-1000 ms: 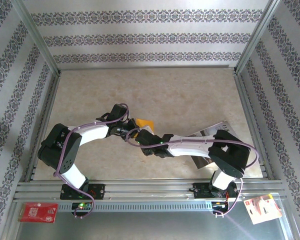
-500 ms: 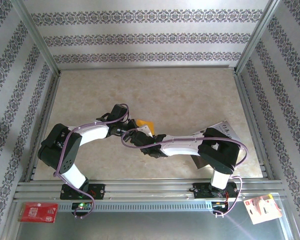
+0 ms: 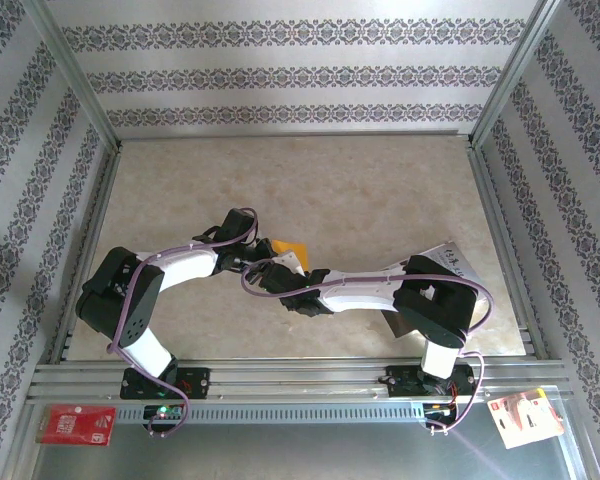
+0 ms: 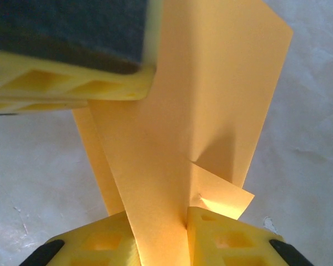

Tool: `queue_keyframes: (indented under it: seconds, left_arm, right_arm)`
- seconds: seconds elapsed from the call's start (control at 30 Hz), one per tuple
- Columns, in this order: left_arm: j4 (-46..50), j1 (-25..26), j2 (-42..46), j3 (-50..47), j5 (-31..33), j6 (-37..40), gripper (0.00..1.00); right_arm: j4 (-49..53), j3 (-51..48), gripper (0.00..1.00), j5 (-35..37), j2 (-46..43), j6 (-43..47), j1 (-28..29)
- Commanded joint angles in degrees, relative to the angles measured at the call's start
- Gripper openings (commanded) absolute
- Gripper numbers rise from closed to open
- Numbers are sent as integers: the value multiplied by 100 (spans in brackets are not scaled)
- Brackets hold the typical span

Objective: Fold a paper plane with a square sheet of paper (pick it up from the middle)
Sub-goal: Fourth fold the wing at the center of the table.

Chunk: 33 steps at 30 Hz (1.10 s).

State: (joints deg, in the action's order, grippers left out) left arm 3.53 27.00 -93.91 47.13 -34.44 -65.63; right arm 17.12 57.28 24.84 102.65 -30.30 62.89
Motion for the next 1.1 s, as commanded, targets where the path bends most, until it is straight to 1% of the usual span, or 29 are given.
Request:
queue_keyframes:
  seconds: [0.0,0.17,0.47,0.53,0.63,0.7,0.8,0.87,0.97,1.07]
  left_arm:
    - [218,51,-75,59,-16,51,0]
    - [222,51,-75,58,-2,68,0]
    - [341,53,29,42,125,174,0]
    - [397,51,93,59,181,196,7]
    - [425,9,264,59,256,258,21]
    - [466,-126,472,52,271,341,30]
    - [508,-382,966,-29,382,503,38]
    - [508,-513,1334,-137,530,601,40]
    - [564,-579,1709,-301,736,755,44]
    - [415,-572,1830,-493,625,751,43]
  right_arm:
    - [148,101,24,230,81,-90,56]
    - [146,64,19,292,56,-116,55]
    - [-23,-127,6,370,-127,1,23]
    - [-208,-263,4,308,-224,137,-12]
    - [-638,-542,1,172,-450,524,-74]
    - [-1060,-812,0,-77,-699,839,-168]
    - [-1707,-1285,0,-697,-1119,1210,-402]
    - [-2135,-1603,0,-1127,-1365,1457,-548]
    - [-2613,-1913,0,-1740,-1573,1673,-787]
    - [-2868,-2072,0,-2237,-1634,1645,-964]
